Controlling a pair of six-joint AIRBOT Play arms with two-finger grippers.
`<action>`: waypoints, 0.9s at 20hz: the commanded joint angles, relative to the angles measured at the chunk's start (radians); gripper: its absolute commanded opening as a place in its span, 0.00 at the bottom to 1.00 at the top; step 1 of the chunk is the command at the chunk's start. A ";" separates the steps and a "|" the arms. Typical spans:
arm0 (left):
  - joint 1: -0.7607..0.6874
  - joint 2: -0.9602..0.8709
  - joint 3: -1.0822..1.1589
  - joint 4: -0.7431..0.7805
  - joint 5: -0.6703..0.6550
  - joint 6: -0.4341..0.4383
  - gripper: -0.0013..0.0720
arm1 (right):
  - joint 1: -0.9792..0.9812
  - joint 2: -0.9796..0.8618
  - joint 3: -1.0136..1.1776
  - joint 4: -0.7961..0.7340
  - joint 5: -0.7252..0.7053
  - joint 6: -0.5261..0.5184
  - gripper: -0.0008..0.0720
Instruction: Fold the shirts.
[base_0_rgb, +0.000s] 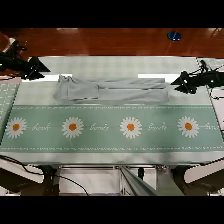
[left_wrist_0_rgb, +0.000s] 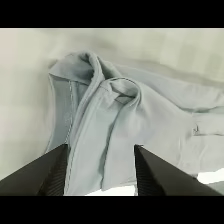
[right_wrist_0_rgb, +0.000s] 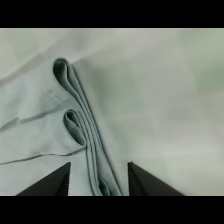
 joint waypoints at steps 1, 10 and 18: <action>-0.032 0.231 -0.264 0.001 0.267 0.045 0.71 | 0.063 -0.041 -0.014 -0.015 0.005 0.011 0.58; -0.241 0.321 -0.412 0.000 0.332 0.070 0.03 | 0.124 0.026 0.003 0.064 0.090 -0.074 0.05; -0.681 0.222 -0.364 -0.008 0.427 0.097 0.04 | 0.007 0.748 -0.431 -0.238 0.120 -0.024 0.05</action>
